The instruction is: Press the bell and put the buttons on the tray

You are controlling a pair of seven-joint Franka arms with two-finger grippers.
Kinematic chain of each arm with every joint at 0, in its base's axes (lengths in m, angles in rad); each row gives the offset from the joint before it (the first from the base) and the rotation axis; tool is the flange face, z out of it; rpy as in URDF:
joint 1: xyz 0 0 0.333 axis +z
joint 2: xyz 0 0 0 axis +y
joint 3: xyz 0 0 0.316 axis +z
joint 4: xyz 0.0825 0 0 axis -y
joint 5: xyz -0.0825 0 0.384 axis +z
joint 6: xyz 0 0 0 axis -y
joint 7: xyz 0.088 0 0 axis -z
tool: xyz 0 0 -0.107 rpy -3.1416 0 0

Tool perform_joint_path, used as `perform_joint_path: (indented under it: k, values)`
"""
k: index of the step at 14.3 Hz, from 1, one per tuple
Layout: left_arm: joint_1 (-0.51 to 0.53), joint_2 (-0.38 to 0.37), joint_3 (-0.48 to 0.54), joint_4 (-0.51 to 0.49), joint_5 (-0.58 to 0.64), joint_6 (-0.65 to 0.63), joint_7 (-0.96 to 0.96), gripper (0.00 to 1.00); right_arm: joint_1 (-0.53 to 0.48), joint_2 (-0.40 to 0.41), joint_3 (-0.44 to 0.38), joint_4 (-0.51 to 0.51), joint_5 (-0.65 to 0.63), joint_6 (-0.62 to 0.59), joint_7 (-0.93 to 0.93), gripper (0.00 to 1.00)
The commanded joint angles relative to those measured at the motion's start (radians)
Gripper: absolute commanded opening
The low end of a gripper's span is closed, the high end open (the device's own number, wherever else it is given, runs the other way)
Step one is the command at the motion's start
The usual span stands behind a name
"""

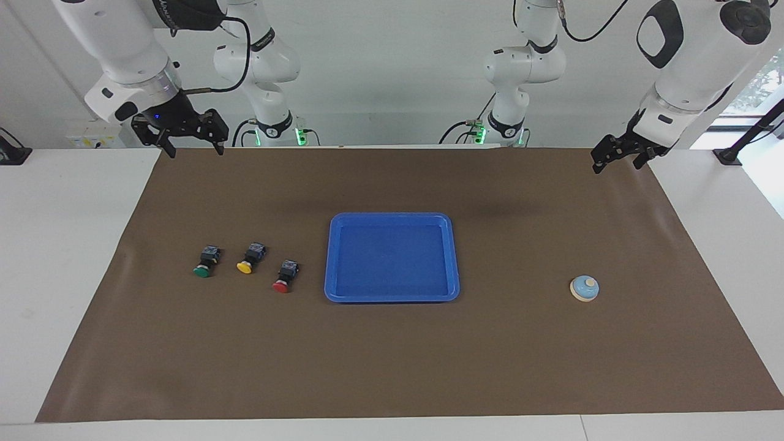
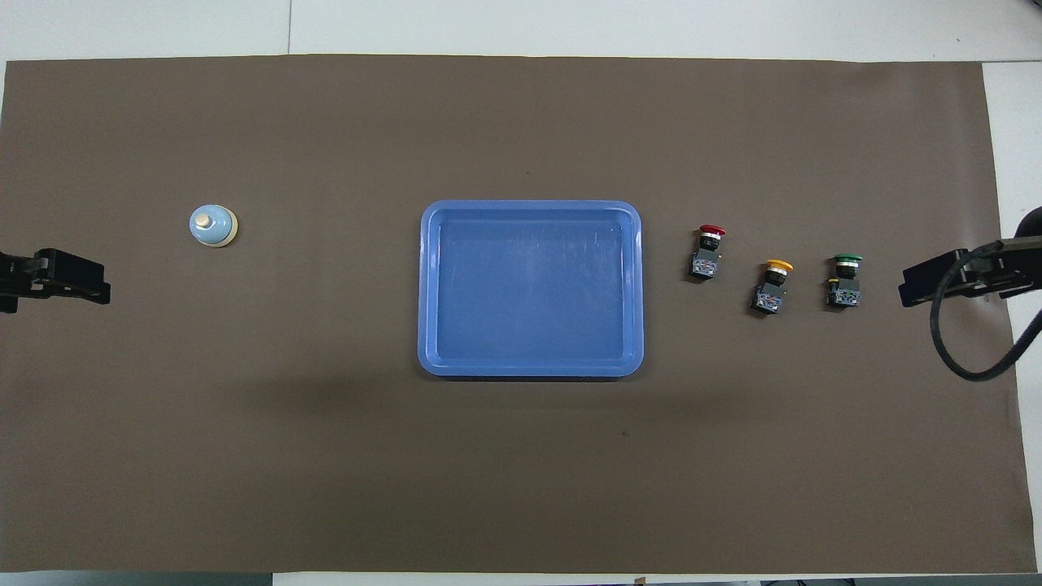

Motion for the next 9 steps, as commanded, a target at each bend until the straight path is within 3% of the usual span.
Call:
perform_joint_path:
  k: [1, 5, 9]
  values:
    - [-0.026, 0.0, 0.005, 0.014, -0.007, -0.015, 0.009, 1.0, 0.014, -0.067, 0.009, -0.134, 0.001, 0.113, 0.068, 1.0]
    - [-0.027, 0.003, 0.006, 0.015, -0.041, 0.014, 0.01, 1.0, 0.098, -0.07, 0.007, -0.267, 0.001, 0.275, 0.254, 1.0]
    - [-0.023, 0.008, 0.007, 0.027, -0.043, 0.021, 0.012, 1.0, 0.14, 0.03, 0.009, -0.303, 0.001, 0.419, 0.404, 1.0]
